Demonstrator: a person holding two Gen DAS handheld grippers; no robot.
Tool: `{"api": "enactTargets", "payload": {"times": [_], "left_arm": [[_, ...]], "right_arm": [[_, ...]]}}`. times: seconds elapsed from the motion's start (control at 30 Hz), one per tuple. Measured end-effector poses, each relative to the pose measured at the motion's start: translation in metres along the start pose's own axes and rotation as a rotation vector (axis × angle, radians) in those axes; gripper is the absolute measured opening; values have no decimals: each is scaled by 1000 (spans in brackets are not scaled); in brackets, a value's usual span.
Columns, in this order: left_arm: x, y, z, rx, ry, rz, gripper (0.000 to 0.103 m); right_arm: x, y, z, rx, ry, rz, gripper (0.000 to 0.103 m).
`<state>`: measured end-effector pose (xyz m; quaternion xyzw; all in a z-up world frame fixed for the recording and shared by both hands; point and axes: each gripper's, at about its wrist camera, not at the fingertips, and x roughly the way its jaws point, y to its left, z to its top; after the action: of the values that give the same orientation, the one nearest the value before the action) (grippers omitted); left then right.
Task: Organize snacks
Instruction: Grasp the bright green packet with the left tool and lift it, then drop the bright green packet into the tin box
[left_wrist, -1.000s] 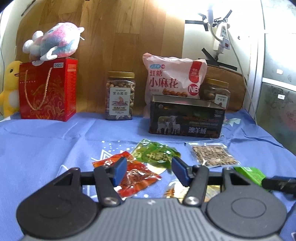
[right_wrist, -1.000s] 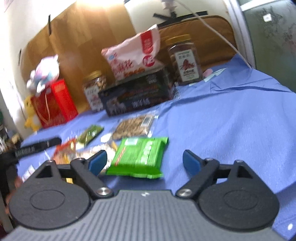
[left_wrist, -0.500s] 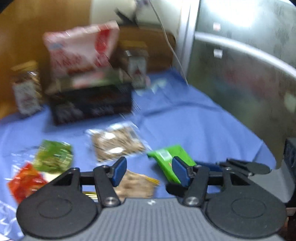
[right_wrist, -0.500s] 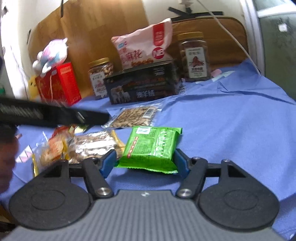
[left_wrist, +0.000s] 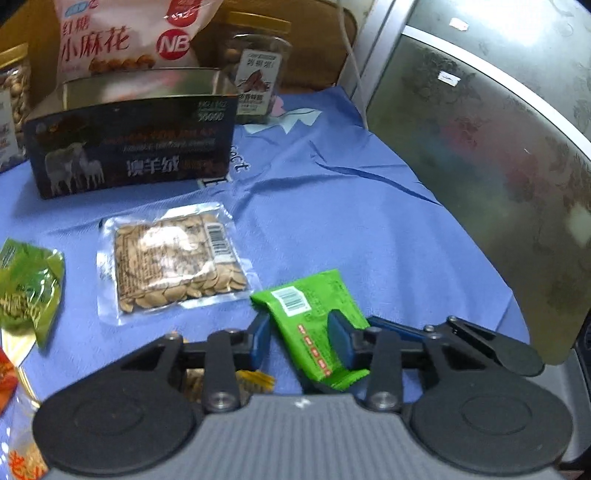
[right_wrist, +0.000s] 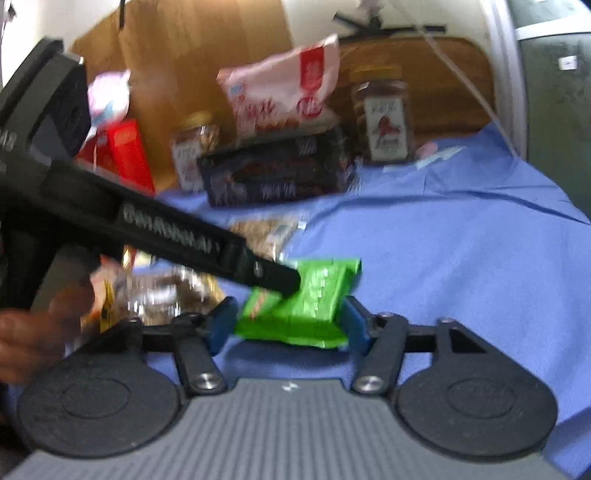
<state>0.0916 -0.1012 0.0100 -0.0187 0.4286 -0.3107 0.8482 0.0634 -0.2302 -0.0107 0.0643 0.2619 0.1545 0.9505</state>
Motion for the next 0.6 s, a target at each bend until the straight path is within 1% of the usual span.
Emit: {"api": "enactTargets", "payload": {"times": [0.1, 0.13, 0.17, 0.2, 0.23, 0.27, 0.33, 0.4, 0.5, 0.6], "left_arm": [[0, 0, -4, 8, -2, -20, 38], [0, -1, -5, 13, -1, -31, 32], [0, -3, -5, 18, -4, -39, 31], [-1, -5, -4, 31, -12, -25, 31], [-2, -7, -2, 47, -27, 2, 31], [-5, -9, 0, 60, -42, 18, 31], [-15, -6, 7, 66, -83, 20, 31], [-27, -2, 16, 63, -132, 21, 31], [-48, 7, 38, 70, -225, 48, 31], [-64, 20, 68, 63, -313, 93, 31]], "right_arm": [[-7, 2, -8, -55, -4, -17, 69], [-9, 6, -11, -88, -6, -29, 62], [-9, 9, -13, -116, -12, -44, 49], [-8, 13, -14, -140, -18, -62, 46], [-7, 15, -13, -157, -18, -77, 33], [-6, 14, -9, -152, -15, -66, 29], [-4, 10, 1, -124, -27, -43, 29], [-2, 11, 14, -128, -58, -29, 29], [4, 19, 40, -179, -137, -17, 29], [19, 26, 70, -225, -215, 2, 29]]}}
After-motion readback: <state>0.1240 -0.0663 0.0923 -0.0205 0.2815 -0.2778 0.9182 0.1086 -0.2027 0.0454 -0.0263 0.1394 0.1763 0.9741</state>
